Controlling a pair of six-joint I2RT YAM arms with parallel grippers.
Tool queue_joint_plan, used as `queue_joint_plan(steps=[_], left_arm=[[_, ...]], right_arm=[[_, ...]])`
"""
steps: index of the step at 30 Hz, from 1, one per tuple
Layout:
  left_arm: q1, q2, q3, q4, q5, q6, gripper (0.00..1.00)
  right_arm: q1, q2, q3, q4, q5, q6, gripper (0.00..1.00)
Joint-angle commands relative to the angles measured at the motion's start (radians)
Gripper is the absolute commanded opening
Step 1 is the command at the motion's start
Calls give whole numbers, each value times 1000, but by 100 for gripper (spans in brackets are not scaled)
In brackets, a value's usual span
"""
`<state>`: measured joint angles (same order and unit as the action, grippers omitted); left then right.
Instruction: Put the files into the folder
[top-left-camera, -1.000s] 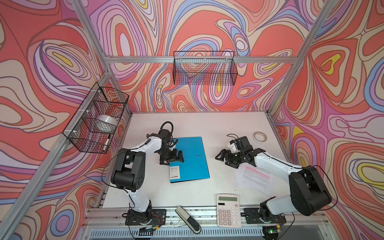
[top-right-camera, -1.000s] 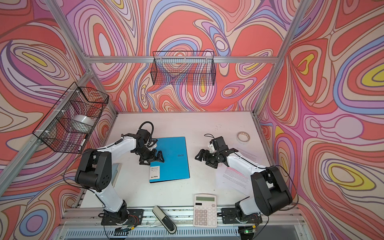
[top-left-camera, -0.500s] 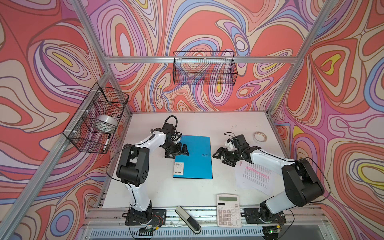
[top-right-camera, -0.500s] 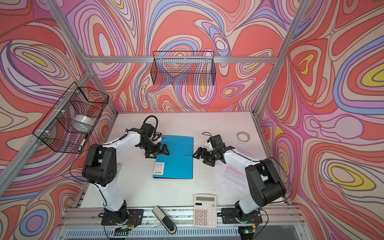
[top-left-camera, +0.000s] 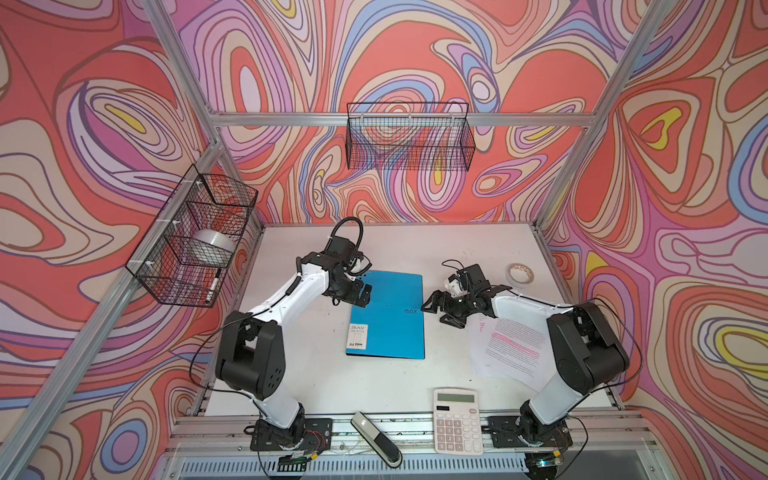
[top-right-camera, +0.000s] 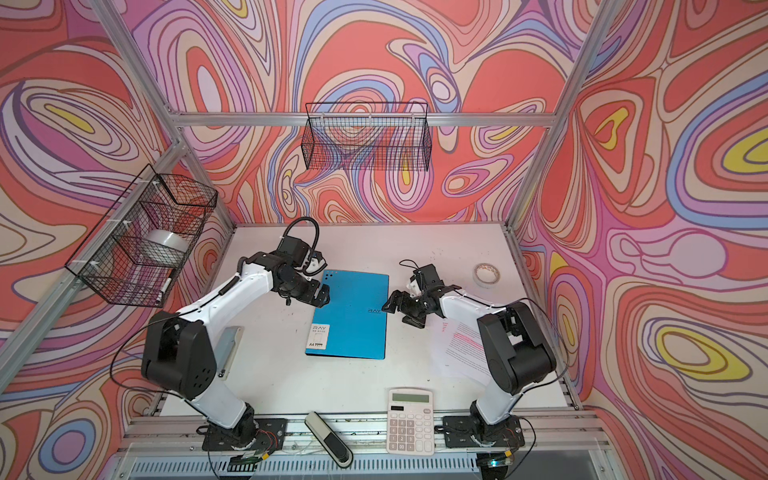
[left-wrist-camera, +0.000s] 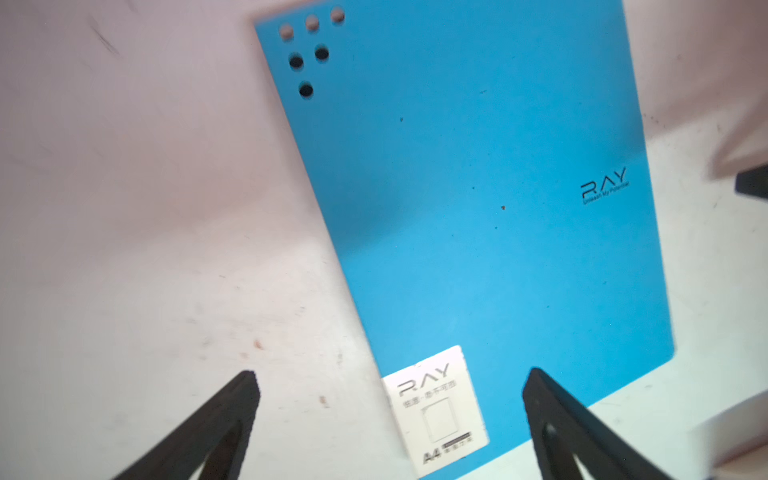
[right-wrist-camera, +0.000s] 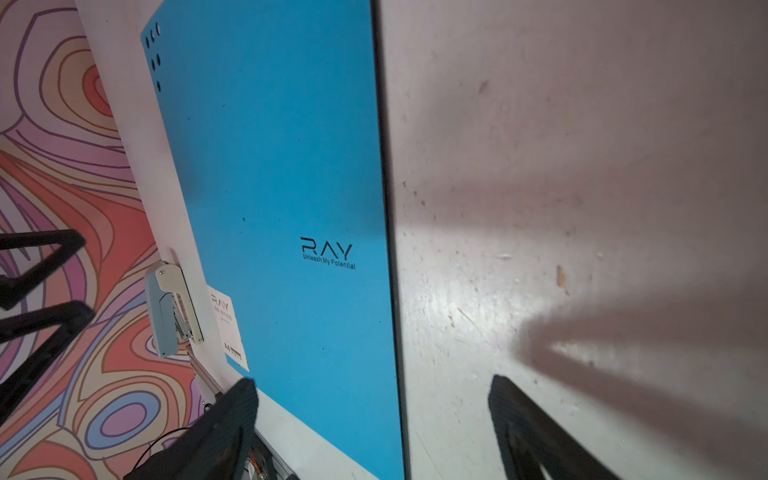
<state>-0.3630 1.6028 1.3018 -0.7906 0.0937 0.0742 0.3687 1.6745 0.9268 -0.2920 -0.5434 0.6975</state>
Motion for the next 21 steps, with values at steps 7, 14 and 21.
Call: queue_joint_plan(steps=[7,14,21], left_arm=[[-328,-305,-373,157,-418,509,100],[-418,-422,-583,228,-400,576,100],[-492,-433,-700,348,-459,641,100]], right_arm=[[8,28,59,-16,-1,4,92],[8,15,92,-57,9,-3,93],[8,-22,119,-106,57,-15,93]])
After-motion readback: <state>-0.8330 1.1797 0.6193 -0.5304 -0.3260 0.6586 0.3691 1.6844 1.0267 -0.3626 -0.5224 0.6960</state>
